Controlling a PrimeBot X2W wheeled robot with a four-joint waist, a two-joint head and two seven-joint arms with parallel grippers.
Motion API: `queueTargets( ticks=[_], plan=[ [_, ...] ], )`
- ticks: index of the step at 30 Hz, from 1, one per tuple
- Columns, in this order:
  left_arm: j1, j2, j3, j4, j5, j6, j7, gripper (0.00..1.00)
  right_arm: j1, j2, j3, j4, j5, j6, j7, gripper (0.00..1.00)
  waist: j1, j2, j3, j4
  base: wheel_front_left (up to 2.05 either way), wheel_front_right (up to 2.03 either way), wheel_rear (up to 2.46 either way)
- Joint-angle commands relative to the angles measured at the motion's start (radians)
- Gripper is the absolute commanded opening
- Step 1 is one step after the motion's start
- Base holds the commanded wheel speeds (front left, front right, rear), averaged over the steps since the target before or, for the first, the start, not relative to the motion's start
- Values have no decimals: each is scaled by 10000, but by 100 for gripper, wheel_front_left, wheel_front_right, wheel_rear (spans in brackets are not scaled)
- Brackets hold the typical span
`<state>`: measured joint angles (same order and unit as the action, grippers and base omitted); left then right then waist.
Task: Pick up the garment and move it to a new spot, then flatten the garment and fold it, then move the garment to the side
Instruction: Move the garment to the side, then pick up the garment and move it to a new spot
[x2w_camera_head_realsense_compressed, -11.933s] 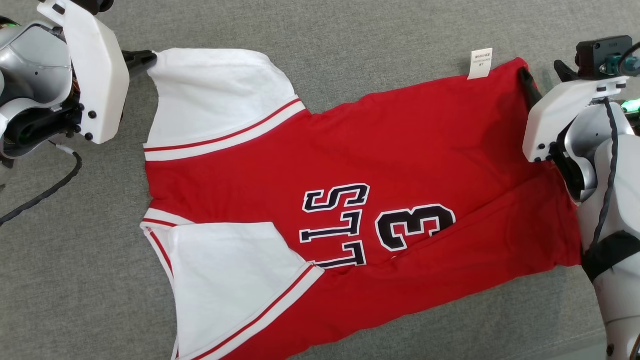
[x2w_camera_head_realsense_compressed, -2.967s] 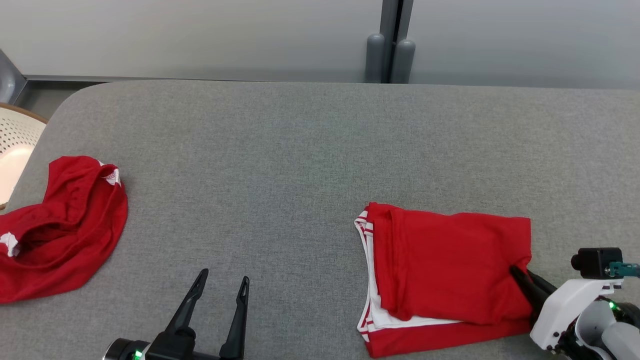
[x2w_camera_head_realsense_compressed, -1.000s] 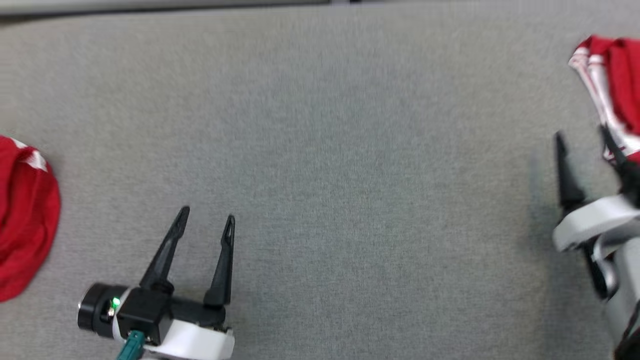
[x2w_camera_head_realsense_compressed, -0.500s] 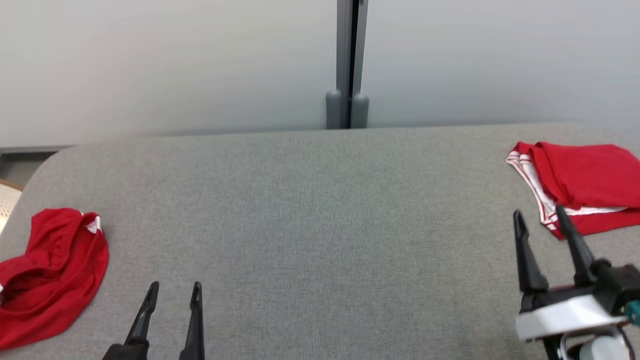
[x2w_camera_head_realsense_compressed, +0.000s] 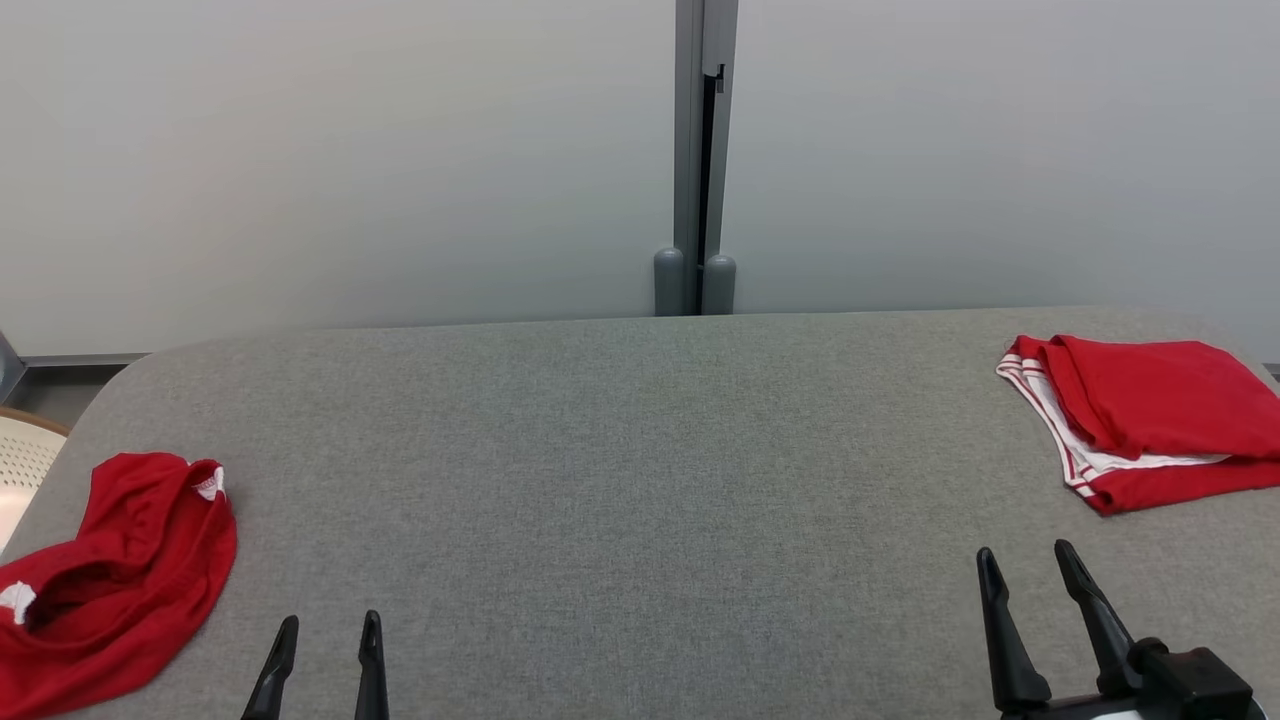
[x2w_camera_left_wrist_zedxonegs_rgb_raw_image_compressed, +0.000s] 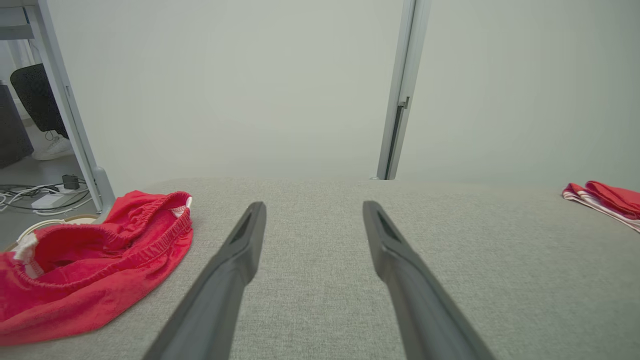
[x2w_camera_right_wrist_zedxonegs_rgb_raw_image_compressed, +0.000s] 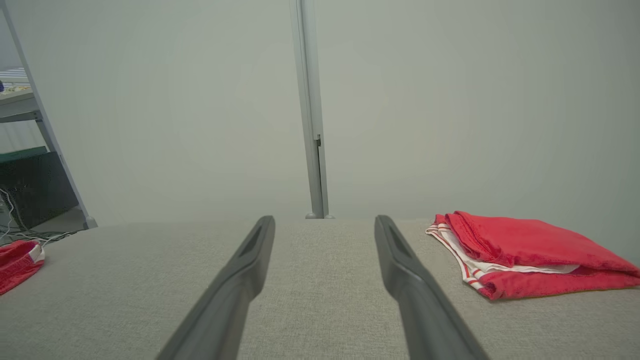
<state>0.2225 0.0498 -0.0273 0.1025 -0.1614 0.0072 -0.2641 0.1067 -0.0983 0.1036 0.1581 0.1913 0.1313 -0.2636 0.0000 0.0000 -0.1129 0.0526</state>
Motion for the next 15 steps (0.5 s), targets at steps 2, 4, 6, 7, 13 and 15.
queueTargets(
  ticks=[2, 4, 6, 7, 13, 15],
  plan=[
    [43, 24, 39, 7, -107, 42, -2, 100, 84, 23, 79, 48, 84, -11, -12, 100, 0, 0, -4, -41, 0, 0, 0],
    [-3, 24, 24, -10, -131, 44, -2, 100, 34, 34, 125, 66, 118, -11, -12, 100, 0, 0, 11, -66, 0, 0, 0],
    [-35, 25, -2, -19, -125, 48, -2, 100, -8, 45, 126, 60, 130, -11, -12, 100, 0, 0, 29, -76, 0, 0, 0],
    [-52, 25, -16, -15, -114, 45, -2, 100, -17, 47, 127, 69, 135, -11, -12, 100, 0, 0, 43, -70, 0, 0, 0],
    [-248, 28, -67, 21, 51, 66, -2, 100, 105, 36, 195, 59, 184, -11, -12, 100, 0, 0, 150, 407, 0, 0, 0],
    [-308, 29, -63, 9, 84, 87, -2, 100, 159, 62, 191, 60, 226, -11, -12, 100, 0, 0, 169, 799, 0, 0, 0]
  ],
)
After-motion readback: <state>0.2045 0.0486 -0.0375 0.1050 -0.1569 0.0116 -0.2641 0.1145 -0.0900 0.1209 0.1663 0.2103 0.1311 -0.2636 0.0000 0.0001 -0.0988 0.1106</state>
